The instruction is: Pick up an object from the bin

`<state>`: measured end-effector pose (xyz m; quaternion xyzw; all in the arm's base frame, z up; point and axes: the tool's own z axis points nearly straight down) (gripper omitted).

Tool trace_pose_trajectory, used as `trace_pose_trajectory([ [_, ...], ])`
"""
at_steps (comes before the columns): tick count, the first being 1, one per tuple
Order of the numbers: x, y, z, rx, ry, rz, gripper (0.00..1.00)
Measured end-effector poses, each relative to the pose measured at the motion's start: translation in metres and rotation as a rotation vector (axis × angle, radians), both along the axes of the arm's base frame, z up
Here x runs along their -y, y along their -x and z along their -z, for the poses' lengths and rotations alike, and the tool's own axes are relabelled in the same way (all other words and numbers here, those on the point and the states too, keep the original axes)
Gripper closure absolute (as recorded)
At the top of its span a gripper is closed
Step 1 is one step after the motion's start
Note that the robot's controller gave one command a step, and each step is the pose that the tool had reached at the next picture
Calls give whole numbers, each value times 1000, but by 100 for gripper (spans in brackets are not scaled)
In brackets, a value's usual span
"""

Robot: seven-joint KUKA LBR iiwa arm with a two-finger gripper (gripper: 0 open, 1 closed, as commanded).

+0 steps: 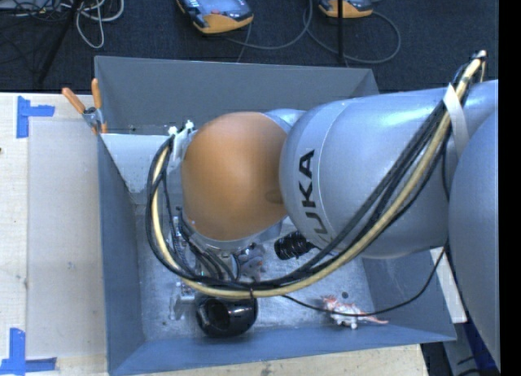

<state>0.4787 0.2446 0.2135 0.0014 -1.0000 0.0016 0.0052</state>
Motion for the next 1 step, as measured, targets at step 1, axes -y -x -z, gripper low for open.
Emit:
trace_pose_trajectory([
  [1,2,-2,-4,8,-2,7,100],
])
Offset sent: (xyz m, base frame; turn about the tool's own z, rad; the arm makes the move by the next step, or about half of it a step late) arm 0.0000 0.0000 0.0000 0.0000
